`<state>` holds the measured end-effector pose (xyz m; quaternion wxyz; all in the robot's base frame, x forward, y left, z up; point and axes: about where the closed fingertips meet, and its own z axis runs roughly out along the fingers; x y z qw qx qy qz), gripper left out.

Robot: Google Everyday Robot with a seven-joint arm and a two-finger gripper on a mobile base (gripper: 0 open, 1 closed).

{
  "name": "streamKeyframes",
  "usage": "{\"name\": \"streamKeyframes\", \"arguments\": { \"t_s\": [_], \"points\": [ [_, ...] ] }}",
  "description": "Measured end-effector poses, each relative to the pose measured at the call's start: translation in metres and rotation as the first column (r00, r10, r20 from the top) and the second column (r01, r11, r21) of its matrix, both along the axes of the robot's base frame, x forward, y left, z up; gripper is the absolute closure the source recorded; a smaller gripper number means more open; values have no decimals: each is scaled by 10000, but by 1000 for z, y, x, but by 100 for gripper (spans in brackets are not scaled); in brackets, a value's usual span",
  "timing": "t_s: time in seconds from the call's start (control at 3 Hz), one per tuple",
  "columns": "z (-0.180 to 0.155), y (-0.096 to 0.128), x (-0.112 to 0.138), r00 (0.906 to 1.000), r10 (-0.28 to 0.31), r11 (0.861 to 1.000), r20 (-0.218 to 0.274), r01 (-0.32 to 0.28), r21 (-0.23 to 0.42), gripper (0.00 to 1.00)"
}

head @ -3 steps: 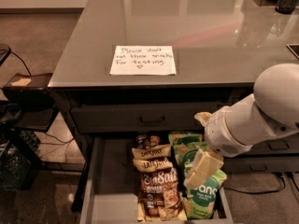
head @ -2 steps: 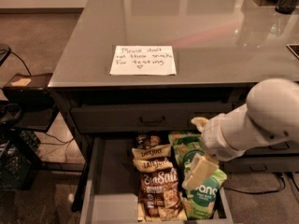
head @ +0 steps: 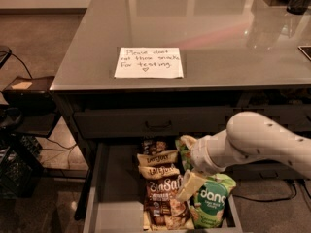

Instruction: Pick brown chip bag from middle drawer and place on counter

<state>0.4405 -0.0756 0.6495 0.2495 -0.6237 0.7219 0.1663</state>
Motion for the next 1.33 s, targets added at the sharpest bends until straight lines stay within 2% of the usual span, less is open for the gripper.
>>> {"name": "streamKeyframes", "arguments": {
  "t_s": [0.67, 1.33],
  "points": [
    [-83, 24, 4, 9942, 1004, 9949, -379, -1000, 117, 0],
    [-138, 23, 16, 9889, 1307, 9903, -709, -1336, -387, 0]
  ]
}}
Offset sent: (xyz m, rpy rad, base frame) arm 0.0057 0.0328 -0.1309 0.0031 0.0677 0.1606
